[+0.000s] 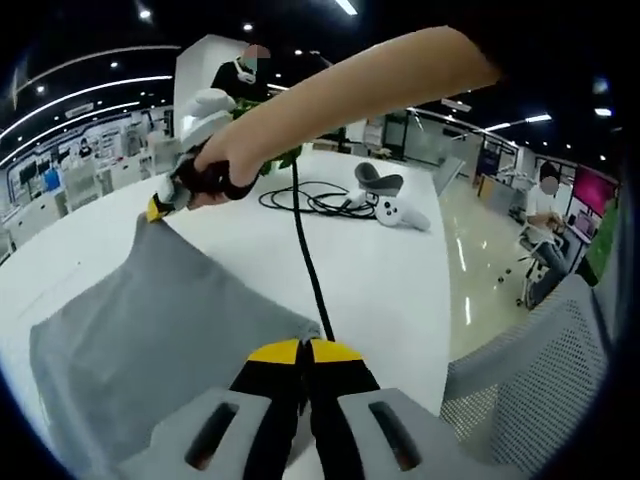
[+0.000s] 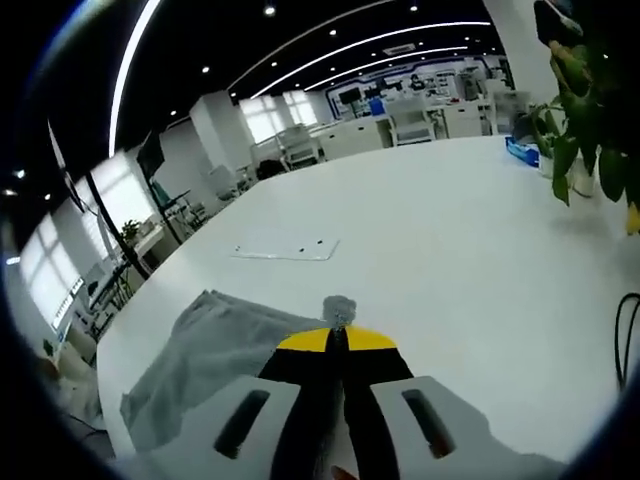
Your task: Fold the towel on the table until its edges align and the towel forms a compact rectangular stack.
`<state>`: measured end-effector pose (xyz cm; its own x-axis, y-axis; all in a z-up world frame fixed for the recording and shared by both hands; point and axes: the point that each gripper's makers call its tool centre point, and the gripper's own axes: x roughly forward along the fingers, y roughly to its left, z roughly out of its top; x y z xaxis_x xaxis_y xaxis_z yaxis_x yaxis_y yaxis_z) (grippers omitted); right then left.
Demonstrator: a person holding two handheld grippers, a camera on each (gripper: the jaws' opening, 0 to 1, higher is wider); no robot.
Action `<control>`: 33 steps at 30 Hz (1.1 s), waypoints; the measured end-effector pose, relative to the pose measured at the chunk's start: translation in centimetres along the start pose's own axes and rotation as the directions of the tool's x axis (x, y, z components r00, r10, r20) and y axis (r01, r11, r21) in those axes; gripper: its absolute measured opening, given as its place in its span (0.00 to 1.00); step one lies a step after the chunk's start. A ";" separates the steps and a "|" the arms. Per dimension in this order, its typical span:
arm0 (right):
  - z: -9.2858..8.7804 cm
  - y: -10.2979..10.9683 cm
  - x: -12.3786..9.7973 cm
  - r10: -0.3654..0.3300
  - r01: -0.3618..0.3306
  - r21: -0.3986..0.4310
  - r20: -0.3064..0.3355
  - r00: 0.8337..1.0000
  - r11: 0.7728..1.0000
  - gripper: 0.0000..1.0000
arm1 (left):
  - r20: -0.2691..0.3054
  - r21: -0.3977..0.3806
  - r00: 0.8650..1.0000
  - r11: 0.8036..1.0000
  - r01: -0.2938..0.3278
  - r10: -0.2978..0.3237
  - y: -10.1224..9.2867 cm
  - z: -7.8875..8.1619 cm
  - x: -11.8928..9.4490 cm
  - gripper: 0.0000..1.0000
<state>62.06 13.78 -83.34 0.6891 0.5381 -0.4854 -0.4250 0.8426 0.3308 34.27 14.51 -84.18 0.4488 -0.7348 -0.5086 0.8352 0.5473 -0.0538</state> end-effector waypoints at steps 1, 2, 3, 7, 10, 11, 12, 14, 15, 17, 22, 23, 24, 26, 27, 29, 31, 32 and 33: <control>0.1 0.3 0.0 0.003 -0.003 -0.002 0.001 1.000 1.000 0.01 | 0.012 -0.012 1.000 1.000 -0.007 0.007 0.2 0.2 -0.4 0.01; 0.3 0.6 0.0 0.008 -0.008 -0.007 0.003 1.000 1.000 0.01 | 0.023 -0.026 1.000 1.000 -0.012 0.012 0.3 0.4 -0.6 0.01; 0.4 0.9 0.1 0.011 -0.011 -0.008 0.004 1.000 1.000 0.01 | 0.044 -0.055 0.999 0.998 -0.019 0.021 0.5 0.6 -1.1 0.01; 1.2 2.1 0.3 0.020 -0.020 -0.017 0.011 1.000 1.000 0.01 | 0.070 -0.091 0.996 0.994 -0.057 0.063 1.6 0.8 -2.6 0.01; 1.9 3.0 0.4 0.026 -0.026 -0.022 0.017 1.000 0.999 0.01 | 0.096 -0.117 0.991 0.990 -0.078 0.090 2.2 1.0 -3.9 0.01; 2.0 3.1 0.4 0.026 -0.025 -0.022 0.019 0.999 0.999 0.01 | 0.108 -0.129 0.989 0.988 -0.083 0.097 2.5 1.1 -4.4 0.01; 2.3 3.4 0.5 0.026 -0.026 -0.017 0.024 0.999 1.000 0.01 | 0.114 -0.134 0.988 0.987 -0.084 0.100 2.6 1.1 -4.8 0.01; 2.6 3.8 0.6 0.027 -0.026 -0.011 0.027 0.999 1.000 0.01 | 0.125 -0.145 0.986 0.985 -0.095 0.114 3.0 0.9 -5.5 0.01; 2.8 4.2 0.7 0.027 -0.026 -0.008 0.029 0.999 1.000 0.01 | 0.125 -0.153 0.985 0.983 -0.100 0.120 3.2 0.8 -5.8 0.01; 3.1 4.9 0.9 0.030 -0.030 -0.005 0.032 0.999 1.000 0.01 | 0.132 -0.168 0.982 0.980 -0.109 0.132 3.5 0.7 -6.4 0.01; 4.3 6.9 1.3 0.044 -0.043 -0.011 0.046 0.998 0.999 0.01 | 0.149 -0.180 0.975 0.974 -0.139 0.167 4.2 0.7 -8.3 0.01; 4.6 7.4 1.5 0.048 -0.048 -0.009 0.052 0.998 0.999 0.01 | 0.155 -0.175 0.973 0.974 -0.144 0.172 4.3 0.7 -8.6 0.01; 4.8 7.7 1.6 0.051 -0.051 -0.007 0.055 0.997 0.999 0.01 | 0.155 -0.174 0.973 0.974 -0.146 0.173 4.4 0.6 -9.0 0.01; 5.1 8.3 1.9 0.053 -0.053 -0.001 0.060 0.997 0.999 0.01 | 0.152 -0.175 0.971 0.972 -0.157 0.185 4.6 0.4 -9.7 0.01; 5.3 8.8 2.1 0.057 -0.057 0.006 0.064 0.996 0.998 0.01 | 0.154 -0.176 0.969 0.971 -0.164 0.192 4.8 0.3 -10.2 0.01; 5.5 9.7 2.4 0.064 -0.065 0.012 0.069 0.996 0.998 0.01 | 0.156 -0.188 0.966 0.967 -0.175 0.205 5.1 0.1 -11.0 0.01; 5.6 10.7 2.7 0.072 -0.073 0.011 0.069 0.995 0.997 0.01 | 0.158 -0.199 0.964 0.963 -0.180 0.213 5.3 0.0 -11.6 0.01; 5.6 11.0 2.8 0.075 -0.076 0.006 0.069 0.995 0.997 0.01 | 0.156 -0.204 0.963 0.961 -0.187 0.220 5.5 -0.2 -12.0 0.01; 5.7 11.5 2.9 0.079 -0.079 0.002 0.068 0.995 0.997 0.01 | 0.155 -0.207 0.961 0.959 -0.193 0.227 5.7 -0.3 -12.2 0.01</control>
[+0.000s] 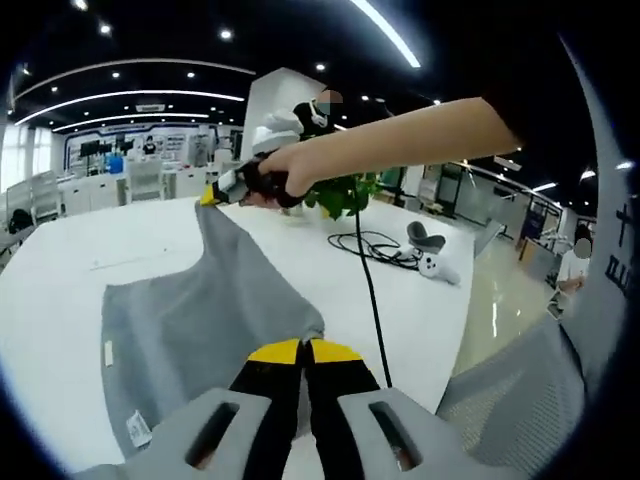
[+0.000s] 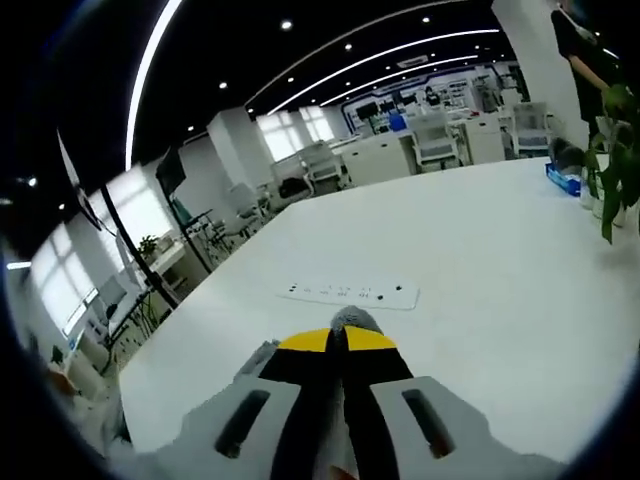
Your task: Fold the towel on the table until its edges align and the towel forms a compact rectangular stack.
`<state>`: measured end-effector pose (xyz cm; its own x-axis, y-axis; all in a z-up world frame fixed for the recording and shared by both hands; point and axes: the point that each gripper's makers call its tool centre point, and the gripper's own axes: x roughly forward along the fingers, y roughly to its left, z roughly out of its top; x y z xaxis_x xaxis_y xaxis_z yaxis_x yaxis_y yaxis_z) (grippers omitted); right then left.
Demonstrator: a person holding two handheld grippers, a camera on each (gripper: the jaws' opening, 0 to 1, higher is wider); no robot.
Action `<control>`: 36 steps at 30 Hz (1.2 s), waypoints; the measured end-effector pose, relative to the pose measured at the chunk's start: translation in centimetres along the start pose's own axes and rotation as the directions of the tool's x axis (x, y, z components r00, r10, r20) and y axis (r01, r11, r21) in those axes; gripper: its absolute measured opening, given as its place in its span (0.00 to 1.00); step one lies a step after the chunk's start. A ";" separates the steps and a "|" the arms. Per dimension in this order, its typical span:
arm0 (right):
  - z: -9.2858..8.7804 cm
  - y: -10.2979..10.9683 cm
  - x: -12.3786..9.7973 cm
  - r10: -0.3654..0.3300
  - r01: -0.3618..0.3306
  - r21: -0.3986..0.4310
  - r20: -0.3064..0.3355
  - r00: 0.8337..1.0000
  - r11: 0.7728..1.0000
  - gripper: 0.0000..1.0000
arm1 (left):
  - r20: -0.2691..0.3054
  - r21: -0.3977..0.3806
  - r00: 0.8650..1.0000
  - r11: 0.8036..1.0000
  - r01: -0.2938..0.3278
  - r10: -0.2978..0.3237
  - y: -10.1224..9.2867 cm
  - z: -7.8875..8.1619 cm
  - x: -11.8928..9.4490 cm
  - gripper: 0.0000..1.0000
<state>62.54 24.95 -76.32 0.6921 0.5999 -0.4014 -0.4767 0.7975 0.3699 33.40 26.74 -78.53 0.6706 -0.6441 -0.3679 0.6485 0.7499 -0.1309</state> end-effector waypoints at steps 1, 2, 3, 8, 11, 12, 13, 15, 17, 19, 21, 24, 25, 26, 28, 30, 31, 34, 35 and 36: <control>0.1 0.3 0.1 0.003 -0.003 -0.002 0.000 1.000 1.000 0.01 | 0.002 -0.001 1.000 1.000 -0.006 0.006 0.2 0.0 -0.2 0.01; 0.1 0.7 0.3 0.007 -0.007 -0.007 0.000 1.000 1.000 0.01 | 0.005 -0.007 1.000 1.000 -0.013 0.013 0.5 0.0 -0.5 0.01; 0.2 1.0 0.4 0.008 -0.008 -0.009 -0.001 1.000 1.000 0.01 | 0.005 -0.013 1.000 1.000 -0.016 0.016 0.6 0.0 -0.7 0.01; 0.5 2.0 0.8 0.014 -0.014 -0.015 0.002 1.000 1.000 0.01 | 0.015 -0.024 0.999 0.999 -0.034 0.035 1.4 0.0 -1.8 0.01; 0.6 2.7 1.0 0.015 -0.015 -0.011 0.005 1.000 1.000 0.01 | 0.021 -0.027 0.999 0.999 -0.042 0.042 1.7 0.1 -2.3 0.02; 0.6 2.8 1.1 0.015 -0.015 -0.011 0.006 1.000 1.000 0.01 | 0.023 -0.026 0.999 0.999 -0.044 0.045 1.8 0.1 -2.5 0.02; 0.5 3.1 1.3 0.014 -0.014 -0.011 0.006 1.000 1.000 0.01 | 0.024 -0.027 0.999 0.999 -0.046 0.046 1.9 0.1 -2.6 0.02; 0.5 3.4 1.5 0.015 -0.015 -0.010 0.005 1.000 1.000 0.01 | 0.026 -0.035 0.998 0.998 -0.049 0.050 2.2 0.0 -3.0 0.02; 0.4 4.1 1.8 0.018 -0.018 -0.015 0.002 1.000 1.000 0.01 | 0.027 -0.044 0.998 0.998 -0.055 0.056 2.5 -0.2 -3.4 0.02; 0.4 4.5 2.0 0.019 -0.019 -0.019 0.001 1.000 1.000 0.01 | 0.027 -0.046 0.998 0.997 -0.062 0.063 2.9 -0.5 -3.9 0.02; 0.2 4.8 2.4 0.018 -0.018 -0.018 -0.002 1.000 1.000 0.01 | 0.026 -0.051 0.997 0.996 -0.068 0.069 3.3 -0.6 -4.3 0.01; -0.1 5.7 3.0 0.020 -0.021 -0.019 -0.009 1.000 1.000 0.01 | 0.022 -0.066 0.998 0.996 -0.061 0.062 3.6 -1.0 -4.8 0.01; -0.2 5.8 3.1 0.021 -0.021 -0.019 -0.009 1.000 1.000 0.01 | 0.022 -0.068 0.998 0.996 -0.061 0.063 3.7 -1.0 -4.9 0.01; -0.3 6.2 3.3 0.022 -0.022 -0.021 -0.012 1.000 1.000 0.01 | 0.021 -0.068 0.998 0.996 -0.062 0.064 3.9 -1.1 -5.1 0.01; -0.5 6.8 3.8 0.021 -0.022 -0.022 -0.016 1.000 1.000 0.01 | 0.019 -0.075 0.998 0.995 -0.066 0.068 4.3 -1.3 -5.5 0.01; -0.6 7.3 4.3 0.022 -0.022 -0.024 -0.018 1.000 0.999 0.01 | 0.021 -0.083 0.997 0.994 -0.068 0.070 4.7 -1.4 -5.8 0.01; -0.6 7.6 4.5 0.023 -0.023 -0.025 -0.019 1.000 0.999 0.01 | 0.021 -0.085 0.997 0.994 -0.068 0.070 4.9 -1.5 -5.9 0.01; -0.8 8.4 5.2 0.026 -0.027 -0.040 -0.030 0.999 0.999 0.01 | 0.024 -0.102 0.998 0.993 -0.057 0.060 5.4 -1.7 -6.5 0.01; -0.9 8.7 5.4 0.025 -0.027 -0.045 -0.033 0.999 0.999 0.01 | 0.025 -0.107 0.998 0.993 -0.057 0.060 5.6 -1.7 -6.6 0.01; -0.9 8.9 5.5 0.025 -0.027 -0.046 -0.035 0.999 0.999 0.01 | 0.025 -0.112 0.998 0.992 -0.057 0.060 5.7 -1.8 -6.8 0.01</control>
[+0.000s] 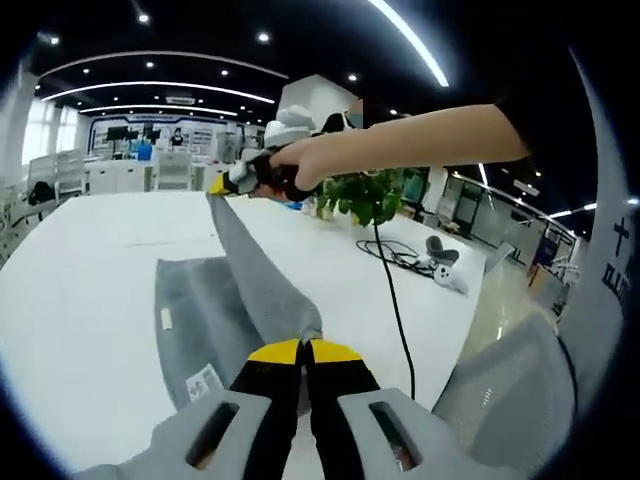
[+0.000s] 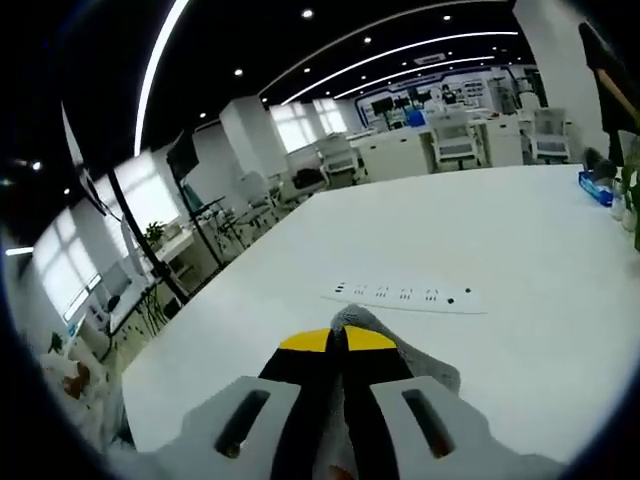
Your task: Fold the towel on the table until its edges align and the towel forms a compact rectangular stack.
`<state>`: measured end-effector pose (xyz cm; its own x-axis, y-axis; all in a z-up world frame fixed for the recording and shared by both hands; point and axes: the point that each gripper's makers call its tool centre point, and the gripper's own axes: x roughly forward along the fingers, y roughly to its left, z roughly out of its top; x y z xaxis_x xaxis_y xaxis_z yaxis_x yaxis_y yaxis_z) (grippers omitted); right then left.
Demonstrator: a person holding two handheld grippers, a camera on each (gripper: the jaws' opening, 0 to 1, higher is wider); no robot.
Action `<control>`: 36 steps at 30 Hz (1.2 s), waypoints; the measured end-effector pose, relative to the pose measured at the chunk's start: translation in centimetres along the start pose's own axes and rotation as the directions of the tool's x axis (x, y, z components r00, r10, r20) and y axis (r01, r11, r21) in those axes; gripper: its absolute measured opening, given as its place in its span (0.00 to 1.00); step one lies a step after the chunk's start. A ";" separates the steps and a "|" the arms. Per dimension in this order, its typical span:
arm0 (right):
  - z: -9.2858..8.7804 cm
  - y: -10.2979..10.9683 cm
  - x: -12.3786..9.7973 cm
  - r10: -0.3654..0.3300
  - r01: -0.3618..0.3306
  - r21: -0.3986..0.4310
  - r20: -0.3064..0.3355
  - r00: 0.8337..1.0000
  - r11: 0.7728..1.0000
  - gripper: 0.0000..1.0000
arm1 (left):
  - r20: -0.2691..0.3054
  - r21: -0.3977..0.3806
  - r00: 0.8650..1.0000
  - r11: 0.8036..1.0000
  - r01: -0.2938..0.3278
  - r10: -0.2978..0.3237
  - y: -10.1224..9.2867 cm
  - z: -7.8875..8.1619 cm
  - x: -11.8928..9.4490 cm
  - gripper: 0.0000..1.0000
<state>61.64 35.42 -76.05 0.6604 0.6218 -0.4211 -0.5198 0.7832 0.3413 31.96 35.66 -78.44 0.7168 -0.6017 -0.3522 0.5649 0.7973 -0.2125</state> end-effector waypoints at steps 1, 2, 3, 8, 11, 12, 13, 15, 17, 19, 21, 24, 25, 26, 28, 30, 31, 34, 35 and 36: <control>-0.1 0.3 0.3 0.000 0.000 -0.002 -0.002 1.000 1.000 0.01 | 0.003 -0.004 1.000 1.000 0.000 0.000 0.1 0.0 -0.2 0.01; -0.1 0.5 0.4 0.000 0.000 -0.002 -0.003 1.000 1.000 0.01 | 0.006 -0.009 1.000 1.000 0.000 0.000 0.2 0.0 -0.3 0.01; -0.2 0.9 0.7 0.001 -0.001 -0.003 -0.005 1.000 1.000 0.01 | 0.009 -0.016 1.000 1.000 0.001 0.000 0.3 0.0 -0.5 0.01; -0.6 2.1 1.9 0.009 -0.009 -0.012 -0.014 1.000 1.000 0.01 | 0.011 -0.032 1.000 0.999 -0.010 0.010 1.3 -0.4 -1.3 0.01; -1.2 2.6 2.8 0.013 -0.013 -0.018 -0.027 1.000 1.000 0.01 | 0.004 -0.055 1.000 0.998 -0.023 0.023 2.2 -1.1 -1.5 0.01; -1.6 2.6 3.2 0.010 -0.011 -0.021 -0.034 0.999 1.000 0.01 | 0.002 -0.059 1.000 0.998 -0.025 0.025 2.3 -1.3 -1.5 0.01; -1.9 2.5 3.5 0.006 -0.007 -0.026 -0.043 0.999 1.000 0.01 | -0.003 -0.069 1.000 0.997 -0.027 0.027 2.5 -1.5 -1.5 0.02; -2.5 2.3 4.0 -0.002 0.001 -0.026 -0.051 0.999 1.000 0.01 | -0.014 -0.089 0.999 0.996 -0.033 0.031 2.9 -2.0 -1.6 0.02; -2.9 2.2 4.4 -0.008 0.006 -0.024 -0.059 0.998 1.000 0.01 | -0.034 -0.102 0.999 0.994 -0.043 0.040 3.5 -2.7 -1.6 0.02; -3.5 1.9 4.8 -0.029 0.026 -0.042 -0.064 0.998 0.999 0.01 | -0.066 -0.145 0.997 0.988 -0.058 0.049 4.3 -3.9 -1.6 0.02; -4.2 1.8 5.4 -0.031 0.028 -0.047 -0.073 0.997 0.998 0.01 | -0.085 -0.173 0.995 0.982 -0.073 0.059 5.1 -4.8 -1.4 0.02; -4.8 1.9 6.0 -0.028 0.024 -0.049 -0.079 0.996 0.999 0.01 | -0.110 -0.202 0.992 0.976 -0.084 0.062 5.6 -5.7 -1.3 0.02; -5.1 2.0 6.4 -0.026 0.021 -0.053 -0.086 0.996 0.998 0.01 | -0.119 -0.208 0.991 0.974 -0.084 0.060 5.7 -6.0 -1.3 0.02; -5.3 2.1 6.6 -0.024 0.019 -0.058 -0.091 0.996 0.998 0.01 | -0.125 -0.214 0.990 0.973 -0.086 0.060 5.9 -6.3 -1.2 0.02; -5.7 2.3 7.2 -0.019 0.013 -0.066 -0.101 0.995 0.998 0.01 | -0.137 -0.227 0.989 0.970 -0.092 0.062 6.2 -6.8 -1.2 0.02; -5.9 2.1 8.0 -0.017 0.009 -0.073 -0.108 0.994 0.997 0.01 | -0.156 -0.240 0.986 0.965 -0.101 0.064 6.6 -7.5 -1.1 0.02; -6.0 2.0 8.4 -0.014 0.006 -0.076 -0.111 0.994 0.997 0.01 | -0.165 -0.252 0.984 0.961 -0.110 0.069 6.9 -7.9 -1.1 0.02; -6.5 1.8 9.3 -0.016 0.006 -0.084 -0.123 0.992 0.996 0.01 | -0.187 -0.278 0.980 0.953 -0.119 0.068 7.5 -9.2 -1.0 0.02; -6.6 1.6 9.6 -0.024 0.014 -0.088 -0.124 0.992 0.996 0.01 | -0.193 -0.279 0.979 0.953 -0.121 0.068 7.5 -9.4 -1.0 0.02; -6.9 1.5 9.9 -0.031 0.019 -0.096 -0.126 0.992 0.995 0.01 | -0.208 -0.275 0.976 0.953 -0.129 0.072 7.6 -9.7 -1.0 0.02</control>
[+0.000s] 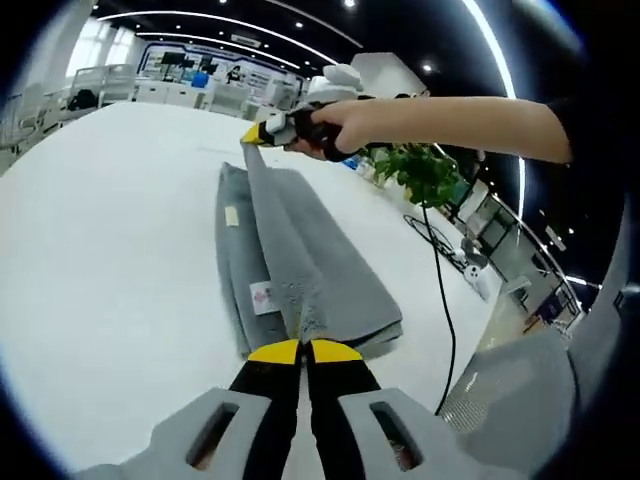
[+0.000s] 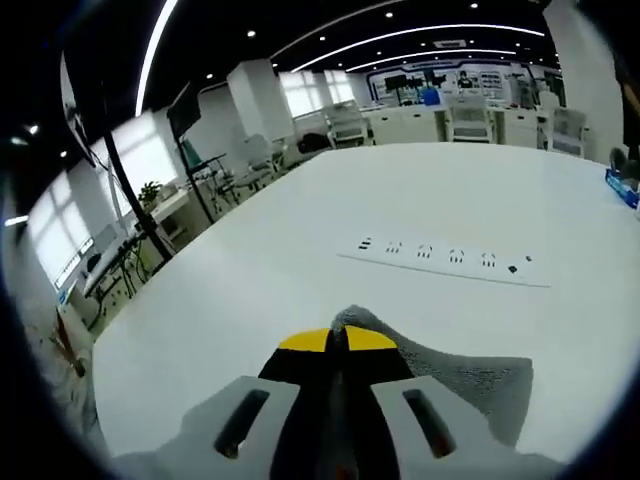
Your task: Fold the towel on the table until its edges align and the towel forms a compact rectangular stack.
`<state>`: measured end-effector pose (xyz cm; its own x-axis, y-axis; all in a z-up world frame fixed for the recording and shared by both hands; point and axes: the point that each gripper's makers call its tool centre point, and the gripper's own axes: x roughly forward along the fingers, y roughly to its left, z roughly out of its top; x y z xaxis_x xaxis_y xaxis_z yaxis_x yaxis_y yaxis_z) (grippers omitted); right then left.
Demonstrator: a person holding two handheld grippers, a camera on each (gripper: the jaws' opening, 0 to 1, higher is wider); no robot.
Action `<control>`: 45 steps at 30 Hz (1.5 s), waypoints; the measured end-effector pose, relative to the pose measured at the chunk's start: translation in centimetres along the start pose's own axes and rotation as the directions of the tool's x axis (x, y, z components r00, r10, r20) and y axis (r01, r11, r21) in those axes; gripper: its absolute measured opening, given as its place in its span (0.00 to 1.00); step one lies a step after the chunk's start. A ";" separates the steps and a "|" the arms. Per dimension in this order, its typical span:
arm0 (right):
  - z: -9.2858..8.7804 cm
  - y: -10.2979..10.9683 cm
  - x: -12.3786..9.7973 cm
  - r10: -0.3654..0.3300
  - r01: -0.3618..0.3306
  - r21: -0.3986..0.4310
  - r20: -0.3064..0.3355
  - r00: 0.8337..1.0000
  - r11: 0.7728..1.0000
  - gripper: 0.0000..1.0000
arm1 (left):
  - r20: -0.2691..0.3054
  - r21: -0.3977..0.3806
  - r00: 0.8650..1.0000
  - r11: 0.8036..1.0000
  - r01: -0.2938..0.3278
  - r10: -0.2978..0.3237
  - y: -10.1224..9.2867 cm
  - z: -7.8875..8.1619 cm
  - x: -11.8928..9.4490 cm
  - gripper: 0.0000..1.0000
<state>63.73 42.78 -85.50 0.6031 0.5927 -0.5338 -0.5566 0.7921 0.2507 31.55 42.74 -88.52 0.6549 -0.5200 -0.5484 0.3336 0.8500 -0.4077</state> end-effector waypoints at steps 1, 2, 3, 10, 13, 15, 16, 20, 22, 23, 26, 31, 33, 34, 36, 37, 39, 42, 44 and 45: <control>-0.2 0.1 0.3 0.002 -0.002 0.003 -0.002 1.000 1.000 0.01 | -0.017 0.004 1.000 1.000 -0.005 0.005 0.1 -0.2 0.0 0.02; -0.3 0.2 0.5 0.007 -0.007 0.007 -0.004 1.000 1.000 0.01 | -0.029 0.004 1.000 1.000 -0.011 0.011 0.2 -0.4 0.1 0.02; -0.4 0.3 0.7 0.012 -0.012 0.005 -0.006 1.000 1.000 0.01 | -0.034 0.004 0.999 1.000 -0.016 0.016 0.3 -0.5 0.1 0.02; -0.7 0.8 1.6 0.043 -0.043 -0.027 -0.004 0.999 0.999 0.03 | -0.069 -0.025 0.997 0.999 -0.037 0.035 1.2 -1.5 0.4 0.02; 0.0 1.0 1.4 0.064 -0.064 -0.018 0.040 0.997 0.998 0.03 | -0.089 -0.033 0.995 0.998 -0.049 0.046 1.5 -1.8 0.4 0.02; 0.2 0.8 1.2 0.069 -0.068 -0.019 0.048 0.997 0.998 0.06 | -0.147 0.078 0.984 0.993 -0.087 0.098 2.2 -2.4 -0.2 0.10; 0.2 0.8 1.0 0.077 -0.076 -0.031 0.044 0.996 0.997 0.08 | -0.184 0.162 0.973 0.980 -0.111 0.141 2.8 -2.7 -0.4 0.16; 0.1 0.2 0.0 0.084 -0.082 -0.067 0.032 0.996 0.994 0.11 | -0.160 0.209 0.978 0.973 -0.100 0.135 2.2 -2.0 -0.4 0.25; 0.1 -0.1 -0.3 0.085 -0.083 -0.069 0.033 0.996 0.994 0.15 | -0.137 0.224 0.982 0.970 -0.096 0.129 1.9 -1.2 -0.4 0.28; -0.1 -0.3 -0.6 0.086 -0.084 -0.068 0.026 0.996 0.994 0.18 | -0.128 0.250 0.983 0.963 -0.095 0.130 1.6 -0.7 -0.4 0.31; -1.3 -0.7 -1.6 0.105 -0.108 -0.122 -0.027 0.994 0.987 0.33 | -0.105 0.318 0.984 0.943 -0.102 0.142 1.2 0.4 0.1 0.37; -2.6 -1.6 -3.6 0.102 -0.110 -0.192 -0.051 0.993 0.975 0.36 | -0.062 0.407 0.994 0.912 -0.055 0.088 -0.4 2.2 1.0 0.39; -3.2 -2.1 -4.4 0.099 -0.110 -0.213 -0.062 0.993 0.971 0.37 | -0.081 0.466 0.995 0.884 -0.020 0.065 -1.0 2.4 1.3 0.40; -3.3 -2.3 -4.8 0.098 -0.109 -0.209 -0.063 0.993 0.972 0.37 | -0.087 0.475 0.994 0.880 -0.013 0.062 -1.2 2.3 1.4 0.40; -3.7 -2.6 -5.7 0.102 -0.111 -0.203 -0.055 0.993 0.973 0.37 | -0.120 0.482 0.992 0.876 0.025 0.038 -1.6 1.9 1.7 0.40; -4.0 -2.8 -6.2 0.099 -0.109 -0.205 -0.056 0.993 0.973 0.37 | -0.124 0.468 0.992 0.883 0.033 0.029 -1.6 1.9 1.9 0.40; -4.4 -3.2 -7.0 0.097 -0.107 -0.210 -0.057 0.994 0.972 0.37 | -0.127 0.465 0.992 0.884 0.042 0.020 -1.6 1.8 2.0 0.40; -5.2 -3.7 -8.3 0.092 -0.104 -0.224 -0.064 0.994 0.969 0.37 | -0.142 0.488 0.990 0.871 0.061 0.009 -1.7 1.8 2.1 0.40; -5.8 -4.3 -9.1 0.088 -0.102 -0.222 -0.068 0.994 0.970 0.37 | -0.156 0.483 0.988 0.872 0.082 -0.007 -1.9 1.7 2.4 0.40; -6.1 -4.6 -9.5 0.085 -0.098 -0.220 -0.068 0.994 0.971 0.37 | -0.158 0.480 0.987 0.873 0.087 -0.012 -1.9 1.7 2.5 0.40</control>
<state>57.08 32.58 -86.53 0.5132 0.6465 -0.5645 -0.7249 0.6787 0.1182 33.72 39.99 -87.86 0.5356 -0.5371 -0.6517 0.6737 0.7371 -0.0537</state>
